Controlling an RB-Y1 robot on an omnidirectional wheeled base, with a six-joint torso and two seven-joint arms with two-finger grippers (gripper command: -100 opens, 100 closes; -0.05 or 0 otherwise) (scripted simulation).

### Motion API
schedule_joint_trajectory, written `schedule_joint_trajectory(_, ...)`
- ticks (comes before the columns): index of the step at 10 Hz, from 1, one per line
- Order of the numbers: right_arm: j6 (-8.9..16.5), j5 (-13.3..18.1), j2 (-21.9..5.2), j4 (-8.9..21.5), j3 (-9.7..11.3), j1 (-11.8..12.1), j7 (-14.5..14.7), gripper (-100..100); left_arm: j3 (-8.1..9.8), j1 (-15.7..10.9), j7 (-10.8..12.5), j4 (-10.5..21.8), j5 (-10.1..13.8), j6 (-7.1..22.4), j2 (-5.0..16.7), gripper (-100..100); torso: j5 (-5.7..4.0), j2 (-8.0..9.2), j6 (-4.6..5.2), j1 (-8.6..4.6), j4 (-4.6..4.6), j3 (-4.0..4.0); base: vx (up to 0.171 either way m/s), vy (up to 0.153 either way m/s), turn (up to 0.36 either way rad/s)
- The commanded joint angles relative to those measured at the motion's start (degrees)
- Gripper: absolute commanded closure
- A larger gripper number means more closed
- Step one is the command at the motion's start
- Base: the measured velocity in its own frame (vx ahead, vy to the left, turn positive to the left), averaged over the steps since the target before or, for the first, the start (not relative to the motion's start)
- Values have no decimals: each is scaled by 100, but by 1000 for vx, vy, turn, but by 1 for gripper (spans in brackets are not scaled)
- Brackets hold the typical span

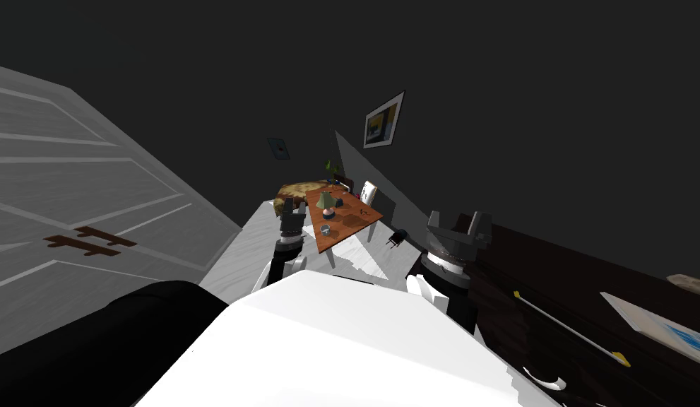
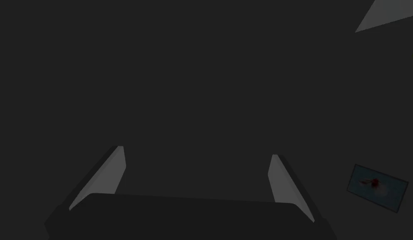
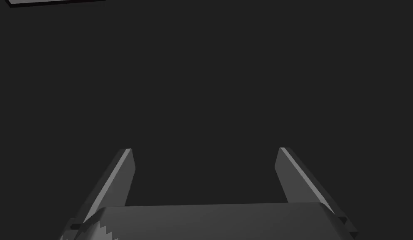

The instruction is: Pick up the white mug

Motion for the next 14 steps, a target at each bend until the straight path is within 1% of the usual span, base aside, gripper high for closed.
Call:
schedule_joint_trajectory(1, 0, 0, 0, 0, 0, 0, 0, 0, 60, -51, 35, 123, 30, 14, 234, -100, 0, 0, 0, 0, 0, 0, 7, -3, 4)
schedule_joint_trajectory(4, 0, 0, 0, 0, 0, 0, 0, 0, 199, -171, 122, 422, 102, 47, 532, -100, 0, -5, 0, -1, -1, -3, 12, -10, 3)
schedule_joint_trajectory(8, 0, 0, 0, 0, 0, 0, 0, 0, 475, -408, 297, 1019, 245, 116, 810, -100, -1, -4, 0, -7, -1, -2, 8, -24, 4)
schedule_joint_trajectory(9, 0, 0, 0, 0, 0, 0, 0, 0, 555, -477, 348, 1169, 288, 138, 858, -100, -2, -4, 0, -10, -1, -2, 8, -36, 6)
schedule_joint_trajectory(10, 0, 0, 0, 0, 0, 0, 0, 0, 555, -477, 348, 1214, 288, 138, 858, -100, -2, -5, 0, -12, -1, -3, 5, -24, 1)
schedule_joint_trajectory(12, 0, 0, 0, 0, 0, 0, 0, 0, 721, -621, 457, 1587, 382, 193, 934, -100, -2, -1, 0, -9, -1, -1, -6, -30, 5)
schedule_joint_trajectory(13, 0, 0, 0, 0, 0, 0, 0, 0, 721, -621, 457, 1617, 382, 193, 934, -100, -2, 1, 0, -11, 0, 0, -6, -29, 4)
schedule_joint_trajectory(14, 0, 0, 0, 0, 0, 0, 0, 0, 805, -696, 512, 1833, 432, 226, 963, -100, -2, 2, 0, -10, 0, 1, -7, -27, 5)
